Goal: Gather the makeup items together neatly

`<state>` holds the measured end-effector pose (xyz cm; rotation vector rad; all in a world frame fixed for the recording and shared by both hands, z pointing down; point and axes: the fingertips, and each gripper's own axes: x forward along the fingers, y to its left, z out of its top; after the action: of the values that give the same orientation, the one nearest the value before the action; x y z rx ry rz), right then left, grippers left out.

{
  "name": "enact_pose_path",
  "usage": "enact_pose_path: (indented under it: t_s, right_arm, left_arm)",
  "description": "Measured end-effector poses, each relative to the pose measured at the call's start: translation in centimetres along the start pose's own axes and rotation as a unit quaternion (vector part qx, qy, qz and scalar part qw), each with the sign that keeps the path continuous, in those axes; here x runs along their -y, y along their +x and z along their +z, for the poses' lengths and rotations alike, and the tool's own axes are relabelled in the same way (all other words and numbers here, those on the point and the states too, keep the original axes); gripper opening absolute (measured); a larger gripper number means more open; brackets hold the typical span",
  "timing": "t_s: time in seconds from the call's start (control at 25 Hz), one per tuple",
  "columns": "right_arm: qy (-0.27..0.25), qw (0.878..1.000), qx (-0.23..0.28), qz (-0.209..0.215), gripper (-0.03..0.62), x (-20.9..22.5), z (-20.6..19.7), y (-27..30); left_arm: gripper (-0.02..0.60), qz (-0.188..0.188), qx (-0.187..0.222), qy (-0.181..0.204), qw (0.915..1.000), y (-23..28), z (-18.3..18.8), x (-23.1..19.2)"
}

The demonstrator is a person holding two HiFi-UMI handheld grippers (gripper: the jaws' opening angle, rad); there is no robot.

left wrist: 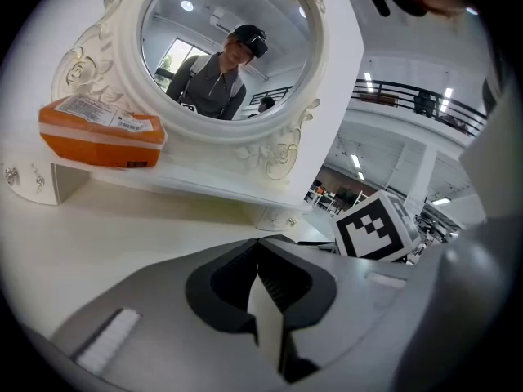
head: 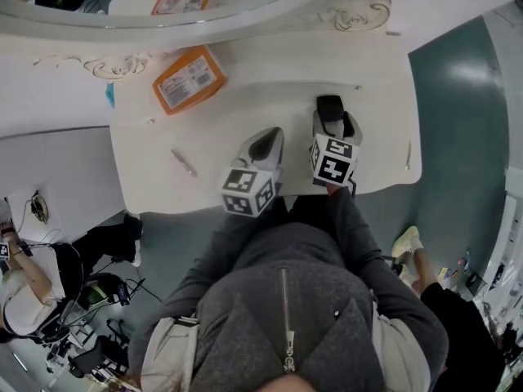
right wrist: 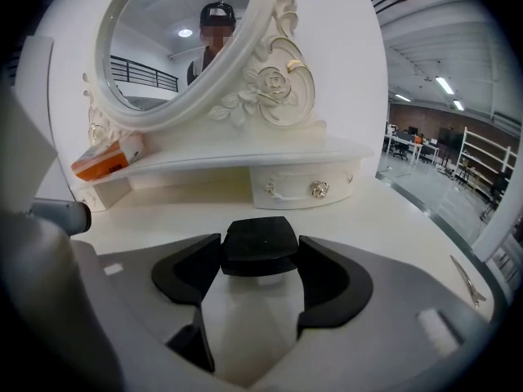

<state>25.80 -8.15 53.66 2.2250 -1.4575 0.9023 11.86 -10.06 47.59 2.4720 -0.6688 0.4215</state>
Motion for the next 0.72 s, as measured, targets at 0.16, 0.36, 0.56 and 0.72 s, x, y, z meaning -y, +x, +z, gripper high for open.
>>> enact_pose_path:
  t_s: [0.16, 0.36, 0.56, 0.72]
  right_arm:
    - [-0.018, 1.0, 0.013, 0.009, 0.302, -1.8, 0.8, -0.3]
    - [-0.034, 0.999, 0.023, 0.028, 0.302, -4.7, 1.5, -0.6]
    - [-0.049, 0.997, 0.027, 0.045, 0.302, -8.0, 1.7, -0.6]
    - [-0.048, 0.997, 0.023, 0.055, 0.302, -10.5, 1.5, -0.5]
  left_arm:
    - [0.011, 0.007, 0.007, -0.003, 0.9999, -1.0, 0.2, -0.9]
    - [0.011, 0.013, 0.018, -0.007, 0.9997, -2.4, 0.6, -2.2]
    - [0.011, 0.024, 0.028, -0.011, 0.9993, -4.2, 0.8, -4.0]
    - [0.011, 0.032, 0.035, -0.015, 0.9988, -5.6, 1.0, -5.7]
